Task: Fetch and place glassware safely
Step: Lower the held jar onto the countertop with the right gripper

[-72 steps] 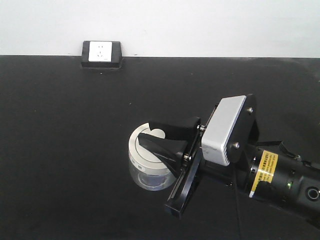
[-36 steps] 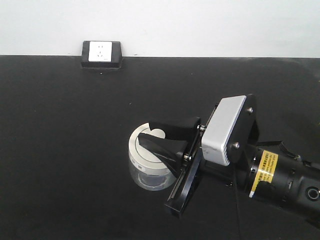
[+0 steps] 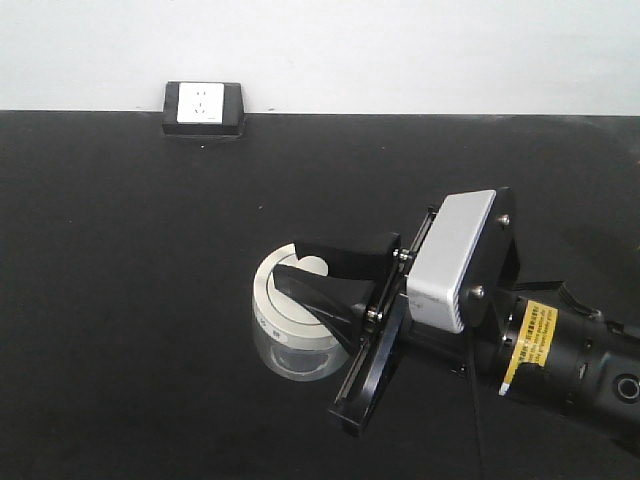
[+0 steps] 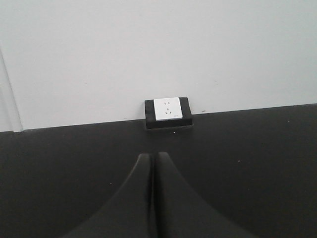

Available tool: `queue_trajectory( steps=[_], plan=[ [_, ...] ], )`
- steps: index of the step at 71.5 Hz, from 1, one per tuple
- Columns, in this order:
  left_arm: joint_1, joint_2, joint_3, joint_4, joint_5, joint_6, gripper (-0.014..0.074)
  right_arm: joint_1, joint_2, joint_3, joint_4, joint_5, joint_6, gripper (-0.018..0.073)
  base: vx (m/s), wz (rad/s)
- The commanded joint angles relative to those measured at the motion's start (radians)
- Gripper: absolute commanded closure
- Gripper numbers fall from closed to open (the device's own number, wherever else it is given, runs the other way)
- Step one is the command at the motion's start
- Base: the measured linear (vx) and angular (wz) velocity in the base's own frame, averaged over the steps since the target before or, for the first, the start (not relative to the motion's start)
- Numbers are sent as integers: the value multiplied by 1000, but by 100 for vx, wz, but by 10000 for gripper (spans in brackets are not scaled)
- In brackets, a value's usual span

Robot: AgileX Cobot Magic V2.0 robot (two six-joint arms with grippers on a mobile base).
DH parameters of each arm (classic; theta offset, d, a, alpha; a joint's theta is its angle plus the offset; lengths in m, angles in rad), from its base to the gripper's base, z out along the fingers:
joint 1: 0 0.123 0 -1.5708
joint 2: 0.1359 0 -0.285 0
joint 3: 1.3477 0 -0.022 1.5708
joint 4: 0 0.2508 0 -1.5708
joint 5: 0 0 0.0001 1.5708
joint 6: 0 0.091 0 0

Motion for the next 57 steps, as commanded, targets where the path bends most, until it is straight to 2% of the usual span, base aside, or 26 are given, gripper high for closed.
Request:
queue_trajectory(
  steps=[1, 14, 23, 42, 47, 57],
  plan=[
    [0, 2, -29, -6, -71, -8, 603, -3, -29, -29, 55, -49, -7, 560, 0, 0],
    [0, 2, -29, -6, -71, -8, 603, -3, -2, -29, 57, -17, -74, 560, 0, 0],
    [0, 2, -29, -6, -71, -8, 603, -28, 32, -29, 64, -63, -84, 560, 0, 0],
    [0, 2, -29, -6, -71, -8, 603, -224, 146, -36, 55, -306, -61, 560, 0, 0],
    [0, 2, -29, -6, -71, -8, 603, -277, 185, -50, 24, -345, -55, 560, 0, 0],
    [0, 2, -29, -6, -71, -8, 603, -335, 277, -119, -86, -389, -55, 560, 0, 0]
  ],
)
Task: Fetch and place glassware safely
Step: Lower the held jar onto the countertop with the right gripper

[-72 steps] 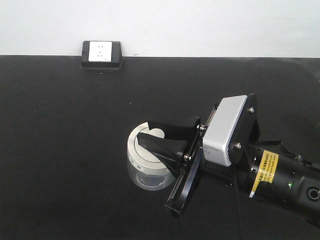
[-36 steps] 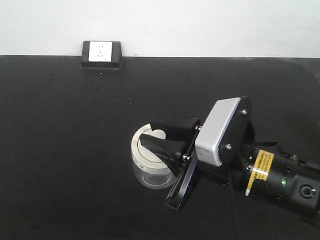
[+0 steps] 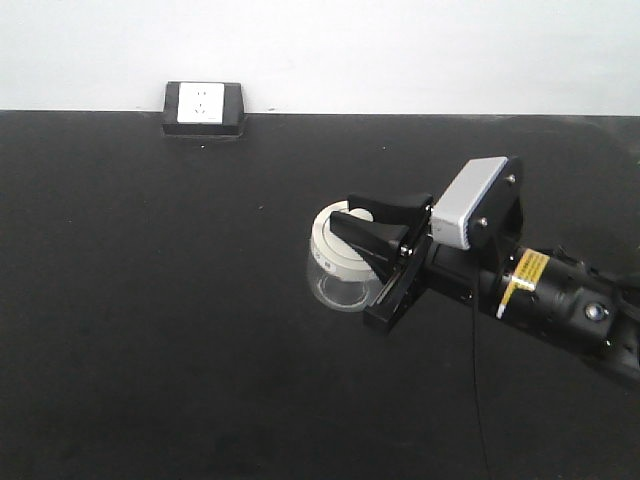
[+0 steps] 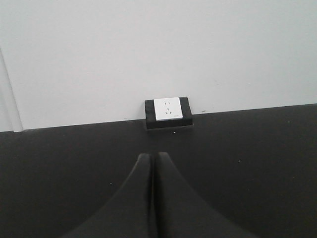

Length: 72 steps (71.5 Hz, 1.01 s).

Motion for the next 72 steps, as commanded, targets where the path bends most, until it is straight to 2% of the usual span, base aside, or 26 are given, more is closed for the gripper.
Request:
queue_trajectory(
  steps=[1, 11, 24, 40, 50, 65, 72],
  plan=[
    [0, 2, -29, -6, -71, -8, 603, -38, 26, -78, -42, -134, 0, 560, 0, 0],
    [0, 2, -29, -6, -71, -8, 603, -51, 120, -165, -94, -154, -1, 560, 0, 0],
    [0, 2, -29, -6, -71, -8, 603, -51, 244, -259, -99, -209, -12, 560, 0, 0],
    [0, 2, -29, -6, -71, -8, 603, -51, 371, -328, -93, -214, -38, 560, 0, 0],
    [0, 2, -29, -6, -71, -8, 603, -51, 437, -348, -59, -221, -54, 560, 0, 0],
    [0, 2, -29, -6, -71, -8, 603, -51, 531, -355, 33, -312, -109, 560, 0, 0],
    [0, 2, -29, -6, -71, -8, 603, -51, 562, -355, 36, -330, -145, 560, 0, 0]
  ],
)
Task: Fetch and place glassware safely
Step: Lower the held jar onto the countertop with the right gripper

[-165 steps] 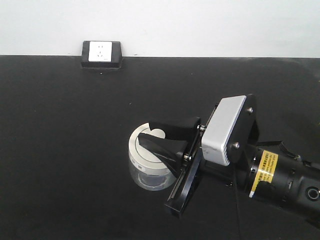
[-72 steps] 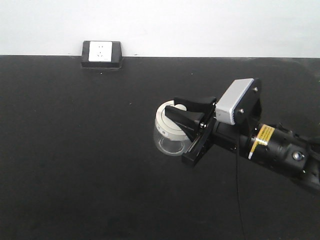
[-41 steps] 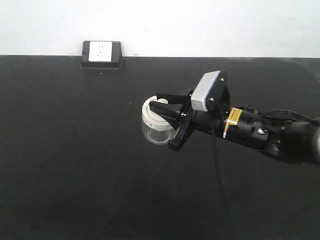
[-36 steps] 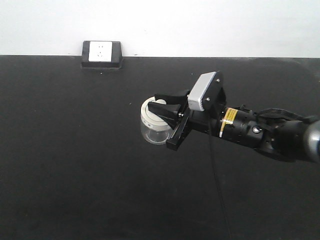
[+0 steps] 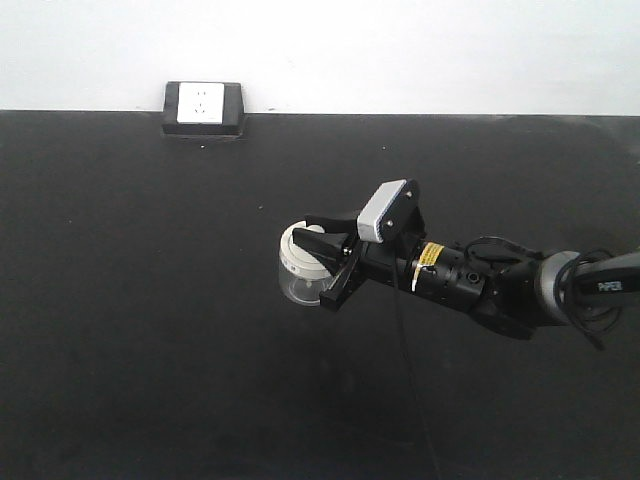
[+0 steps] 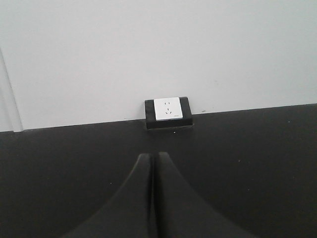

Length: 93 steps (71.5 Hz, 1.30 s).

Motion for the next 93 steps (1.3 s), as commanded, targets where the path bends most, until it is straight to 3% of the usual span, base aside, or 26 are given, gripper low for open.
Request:
queue_trajectory(
  steps=[1, 25, 63, 76, 93],
  plan=[
    [0, 2, -29, -6, -71, -8, 603, -6, -28, -28, 56, -125, -39, 560, 0, 0],
    [0, 2, -29, -6, -71, -8, 603, -6, 39, -28, 96, -133, -105, 560, 0, 0],
    [0, 2, -29, -6, -71, -8, 603, -6, 45, -28, 122, -127, -104, 522, 0, 0],
    [0, 2, -29, -6, -71, -8, 603, -6, 45, -28, 122, -127, -104, 378, 0, 0],
    [0, 2, -29, -6, -71, -8, 603, -6, 45, -28, 134, -108, -104, 76, 0, 0]
  ],
)
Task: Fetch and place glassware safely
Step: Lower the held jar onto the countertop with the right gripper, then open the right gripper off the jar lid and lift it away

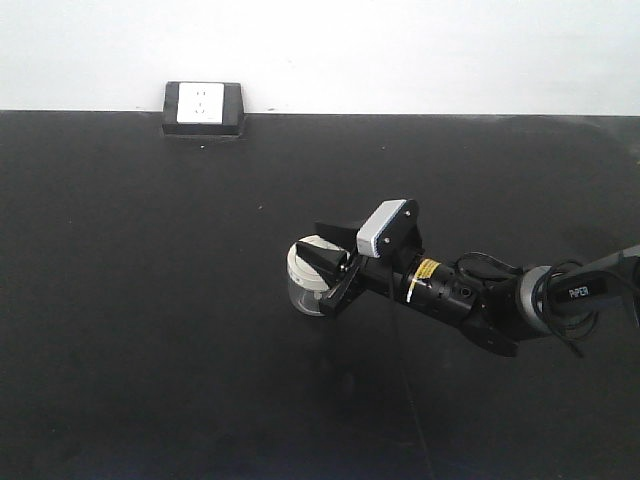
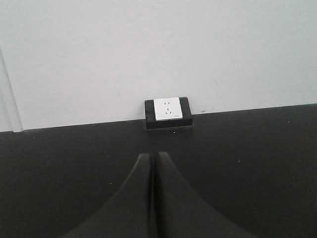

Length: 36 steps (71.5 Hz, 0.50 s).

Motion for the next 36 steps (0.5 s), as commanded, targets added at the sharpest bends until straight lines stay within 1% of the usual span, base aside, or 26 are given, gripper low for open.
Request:
queue_trajectory(
  steps=[1, 7, 13, 21, 26, 36],
  plan=[
    [0, 2, -29, -6, -71, -8, 603, -6, -56, -23, 30, -62, -8, 60, 0, 0],
    [0, 2, -29, -6, -71, -8, 603, -6, -56, -23, 33, -57, -8, -18, 0, 0],
    [0, 2, -29, -6, -71, -8, 603, -6, -56, -23, 33, -59, -8, -64, 0, 0],
    [0, 2, -29, -6, -71, -8, 603, -6, -63, -23, 33, -60, -1, -64, 0, 0],
    [0, 2, -29, -6, -71, -8, 603, -6, -72, -23, 33, -51, 18, -52, 0, 0],
    [0, 2, -29, -6, -71, -8, 603, -6, -102, -18, 29, -25, 19, -19, 0, 0]
  ],
)
